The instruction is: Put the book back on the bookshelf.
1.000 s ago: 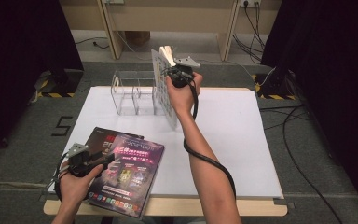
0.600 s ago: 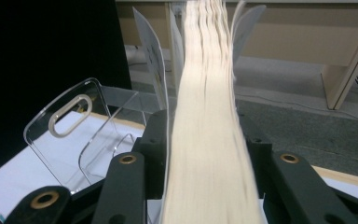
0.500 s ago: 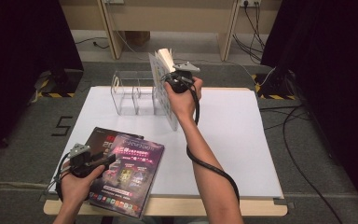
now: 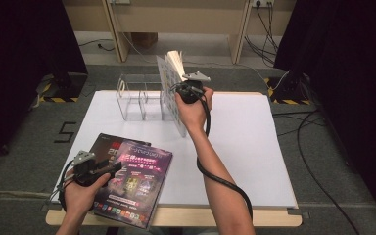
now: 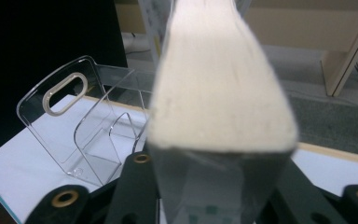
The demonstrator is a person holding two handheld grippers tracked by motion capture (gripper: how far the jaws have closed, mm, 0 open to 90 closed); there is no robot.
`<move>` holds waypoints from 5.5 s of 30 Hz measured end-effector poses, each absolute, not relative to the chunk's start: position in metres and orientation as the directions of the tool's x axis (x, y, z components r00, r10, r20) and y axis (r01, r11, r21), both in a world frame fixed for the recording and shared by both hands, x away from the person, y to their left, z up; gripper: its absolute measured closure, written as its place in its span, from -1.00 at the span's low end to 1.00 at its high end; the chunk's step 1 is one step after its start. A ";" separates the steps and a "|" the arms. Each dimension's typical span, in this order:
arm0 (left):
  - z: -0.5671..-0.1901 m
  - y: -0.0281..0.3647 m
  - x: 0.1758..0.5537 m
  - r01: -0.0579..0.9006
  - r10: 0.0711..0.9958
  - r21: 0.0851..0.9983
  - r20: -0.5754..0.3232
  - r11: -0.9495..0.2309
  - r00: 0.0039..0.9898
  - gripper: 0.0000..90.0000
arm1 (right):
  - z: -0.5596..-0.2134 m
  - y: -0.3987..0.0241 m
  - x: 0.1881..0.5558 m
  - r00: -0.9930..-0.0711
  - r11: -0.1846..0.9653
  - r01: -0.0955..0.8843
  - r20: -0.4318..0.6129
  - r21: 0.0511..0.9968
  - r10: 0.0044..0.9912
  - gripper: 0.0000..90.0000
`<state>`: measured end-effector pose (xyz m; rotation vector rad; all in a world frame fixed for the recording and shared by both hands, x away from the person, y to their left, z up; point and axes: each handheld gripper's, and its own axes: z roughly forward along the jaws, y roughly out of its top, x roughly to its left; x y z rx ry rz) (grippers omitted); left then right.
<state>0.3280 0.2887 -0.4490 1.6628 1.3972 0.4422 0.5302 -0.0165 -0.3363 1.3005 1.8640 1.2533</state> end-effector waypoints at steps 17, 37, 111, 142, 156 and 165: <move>-0.451 0.295 0.329 0.602 0.919 0.797 -0.272 0.048 0.287 -0.13 | -0.311 -0.008 0.555 -0.352 0.031 0.340 0.097 0.940 0.931 0.66; -0.452 0.296 0.329 0.604 0.919 0.795 -0.272 0.048 0.286 -0.13 | -0.340 0.003 0.568 -0.327 0.040 0.323 0.072 0.945 0.942 0.65; -0.460 0.299 0.341 0.636 0.936 0.771 -0.239 0.022 0.258 -0.13 | -0.364 -0.044 0.484 -0.424 0.077 0.484 0.156 0.872 0.892 0.27; -0.478 0.308 0.348 0.728 0.926 0.684 -0.299 0.040 0.230 0.55 | -0.459 -0.041 0.455 -0.480 0.217 0.730 0.260 0.648 0.838 0.61; -0.472 0.294 0.337 0.766 0.921 0.642 -0.287 -0.019 0.264 0.57 | -0.470 -0.032 0.449 -0.486 0.228 0.759 0.299 0.609 0.821 0.53; -0.470 0.287 0.334 0.756 0.931 0.650 -0.230 -0.070 0.285 0.57 | -0.477 -0.031 0.449 -0.469 0.206 0.793 0.358 0.573 0.808 0.39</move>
